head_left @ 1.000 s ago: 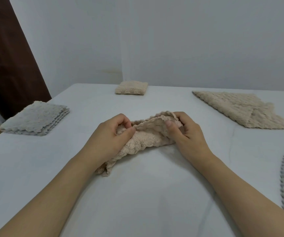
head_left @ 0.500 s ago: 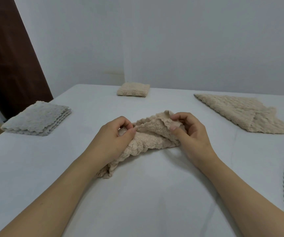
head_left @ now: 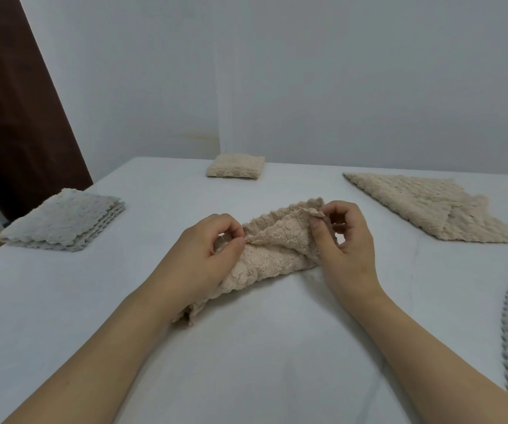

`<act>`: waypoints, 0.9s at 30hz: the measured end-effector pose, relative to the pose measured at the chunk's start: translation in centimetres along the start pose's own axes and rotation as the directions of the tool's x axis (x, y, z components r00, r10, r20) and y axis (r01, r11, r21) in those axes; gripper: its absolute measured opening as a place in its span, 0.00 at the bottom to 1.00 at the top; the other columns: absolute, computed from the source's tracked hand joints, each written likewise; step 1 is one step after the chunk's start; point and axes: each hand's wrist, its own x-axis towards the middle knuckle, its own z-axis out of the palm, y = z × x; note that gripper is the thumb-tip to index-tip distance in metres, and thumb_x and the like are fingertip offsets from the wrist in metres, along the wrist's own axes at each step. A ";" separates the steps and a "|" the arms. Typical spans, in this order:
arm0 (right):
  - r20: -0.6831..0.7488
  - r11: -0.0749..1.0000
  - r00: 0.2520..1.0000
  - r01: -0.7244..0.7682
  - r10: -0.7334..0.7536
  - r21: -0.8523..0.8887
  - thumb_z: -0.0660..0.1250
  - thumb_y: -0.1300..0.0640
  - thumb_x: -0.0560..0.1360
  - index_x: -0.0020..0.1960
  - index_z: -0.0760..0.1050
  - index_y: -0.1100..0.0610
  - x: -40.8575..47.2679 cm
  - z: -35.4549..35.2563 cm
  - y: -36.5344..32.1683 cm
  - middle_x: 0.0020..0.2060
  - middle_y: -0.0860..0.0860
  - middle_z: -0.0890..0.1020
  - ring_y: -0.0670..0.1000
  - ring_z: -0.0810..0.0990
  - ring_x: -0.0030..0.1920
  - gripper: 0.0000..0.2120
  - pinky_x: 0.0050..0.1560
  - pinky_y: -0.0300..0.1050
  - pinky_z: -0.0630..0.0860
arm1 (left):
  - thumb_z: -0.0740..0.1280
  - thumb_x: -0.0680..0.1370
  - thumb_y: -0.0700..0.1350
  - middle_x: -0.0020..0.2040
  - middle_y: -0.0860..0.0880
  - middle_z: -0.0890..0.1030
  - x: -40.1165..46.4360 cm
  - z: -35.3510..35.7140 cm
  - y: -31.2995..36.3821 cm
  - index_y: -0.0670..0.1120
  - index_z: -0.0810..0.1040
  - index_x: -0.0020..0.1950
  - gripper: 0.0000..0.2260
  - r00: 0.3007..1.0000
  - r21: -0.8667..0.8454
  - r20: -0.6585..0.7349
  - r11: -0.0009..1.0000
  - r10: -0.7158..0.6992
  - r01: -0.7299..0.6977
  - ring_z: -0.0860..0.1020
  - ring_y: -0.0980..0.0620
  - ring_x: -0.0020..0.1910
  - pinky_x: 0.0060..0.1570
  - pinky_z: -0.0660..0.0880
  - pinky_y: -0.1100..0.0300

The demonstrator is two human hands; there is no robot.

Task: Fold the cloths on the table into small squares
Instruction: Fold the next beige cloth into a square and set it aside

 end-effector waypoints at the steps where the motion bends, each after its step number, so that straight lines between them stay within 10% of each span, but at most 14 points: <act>1: -0.011 1.000 1.000 0.007 -0.007 0.002 0.67 0.62 0.77 0.53 0.72 0.48 0.0 0.0 -0.1 0.46 0.43 0.76 0.41 0.73 0.44 0.11 0.44 0.29 0.70 | 0.66 0.79 0.46 0.41 0.60 0.77 -0.1 -0.1 0.2 0.53 0.77 0.44 0.05 1.000 0.006 -0.003 1.000 0.023 -0.023 0.71 0.57 0.32 0.33 0.67 0.68; 6: 0.004 0.999 1.000 -0.027 0.027 -0.023 0.62 0.57 0.80 0.66 0.68 0.44 0.1 0.1 0.7 0.50 0.45 0.73 0.43 0.74 0.50 0.17 0.53 0.38 0.73 | 0.66 0.80 0.44 0.37 0.60 0.76 -0.5 -0.1 1.1 0.52 0.76 0.42 0.07 0.997 0.015 0.019 0.997 0.079 -0.079 0.70 0.57 0.31 0.34 0.67 0.66; 10: -0.032 0.999 0.999 0.010 -0.011 -0.049 0.59 0.52 0.79 0.52 0.70 0.43 0.3 0.2 0.8 0.48 0.52 0.76 0.50 0.76 0.48 0.04 0.50 0.47 0.73 | 0.65 0.80 0.47 0.34 0.62 0.76 -0.5 0.0 1.3 0.53 0.75 0.42 0.06 0.997 0.091 0.000 0.992 0.082 -0.082 0.71 0.57 0.30 0.34 0.67 0.63; 17: -0.131 0.999 0.991 0.028 -0.031 -0.022 0.53 0.58 0.83 0.51 0.65 0.45 0.3 0.3 0.4 0.42 0.37 0.71 0.38 0.70 0.43 0.08 0.48 0.34 0.69 | 0.70 0.75 0.56 0.51 0.62 0.73 -1.1 0.1 1.2 0.59 0.73 0.46 0.06 0.978 0.241 0.166 0.957 0.124 -0.162 0.75 0.60 0.47 0.44 0.71 0.66; 27: -0.376 0.998 0.925 -0.056 0.042 -0.025 0.52 0.61 0.83 0.53 0.63 0.49 1.3 -0.5 0.7 0.43 0.39 0.69 0.31 0.70 0.42 0.07 0.46 0.24 0.64 | 0.61 0.74 0.55 0.40 0.58 0.75 -1.7 0.2 2.8 0.55 0.74 0.40 0.07 0.968 0.455 0.001 0.862 0.250 -0.222 0.72 0.58 0.39 0.36 0.69 0.60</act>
